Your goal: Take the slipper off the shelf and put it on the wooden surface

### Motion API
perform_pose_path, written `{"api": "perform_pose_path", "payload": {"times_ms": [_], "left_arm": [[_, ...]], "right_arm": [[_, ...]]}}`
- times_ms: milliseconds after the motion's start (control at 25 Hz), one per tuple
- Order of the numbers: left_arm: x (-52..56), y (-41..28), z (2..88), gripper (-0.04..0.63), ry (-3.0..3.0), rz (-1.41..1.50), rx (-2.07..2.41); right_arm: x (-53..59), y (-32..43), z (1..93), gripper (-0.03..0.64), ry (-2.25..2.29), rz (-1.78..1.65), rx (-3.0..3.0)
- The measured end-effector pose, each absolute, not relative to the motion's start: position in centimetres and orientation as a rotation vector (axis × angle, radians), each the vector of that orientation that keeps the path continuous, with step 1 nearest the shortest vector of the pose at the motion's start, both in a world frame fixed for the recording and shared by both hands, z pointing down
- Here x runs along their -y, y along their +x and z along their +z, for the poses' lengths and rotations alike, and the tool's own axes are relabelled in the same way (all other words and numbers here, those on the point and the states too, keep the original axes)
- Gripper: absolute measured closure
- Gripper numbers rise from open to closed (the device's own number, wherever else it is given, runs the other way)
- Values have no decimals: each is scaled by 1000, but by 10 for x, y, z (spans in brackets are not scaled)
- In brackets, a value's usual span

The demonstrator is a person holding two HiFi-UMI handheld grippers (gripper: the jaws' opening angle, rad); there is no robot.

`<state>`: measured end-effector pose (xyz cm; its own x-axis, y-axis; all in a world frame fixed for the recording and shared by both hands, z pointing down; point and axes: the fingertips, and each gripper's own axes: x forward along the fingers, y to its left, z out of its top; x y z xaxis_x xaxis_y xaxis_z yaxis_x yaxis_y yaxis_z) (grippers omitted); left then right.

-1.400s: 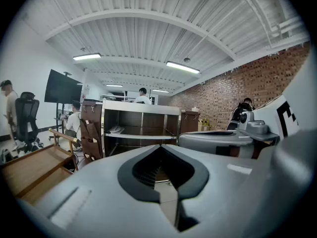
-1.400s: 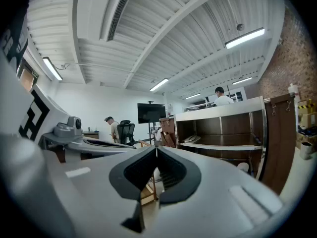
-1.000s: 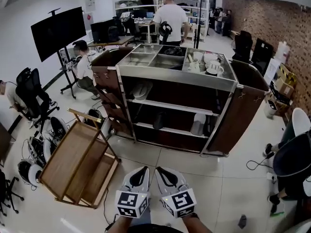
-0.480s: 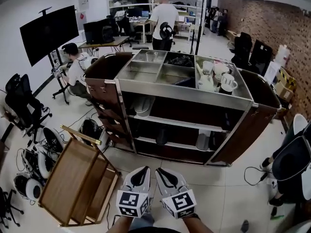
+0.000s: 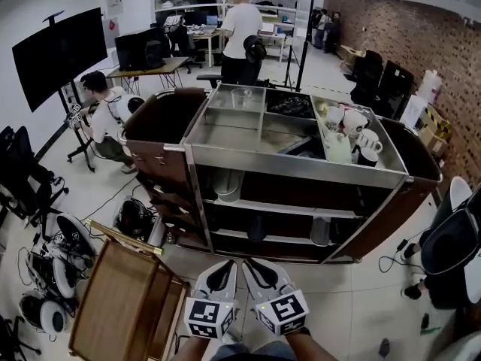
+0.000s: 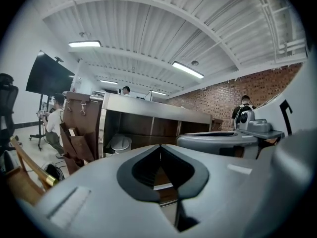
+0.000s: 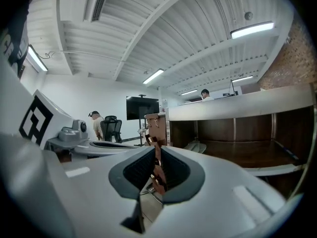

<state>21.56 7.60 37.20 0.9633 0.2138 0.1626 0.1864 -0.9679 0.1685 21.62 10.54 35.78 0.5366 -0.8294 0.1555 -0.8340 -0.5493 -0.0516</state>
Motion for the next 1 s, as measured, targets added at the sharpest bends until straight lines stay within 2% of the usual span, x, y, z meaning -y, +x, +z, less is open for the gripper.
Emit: {"api": "perform_pose_path", "payload": {"times_ms": [600,1000], "left_arm": [[-52,269,383,591,2930,245,-308],[-48,317,413,591,2912,253,-270]], "right_arm": [[-94,279,370,606,2739,261,1407],[-96,336,410,575,2703,360,1401]]}}
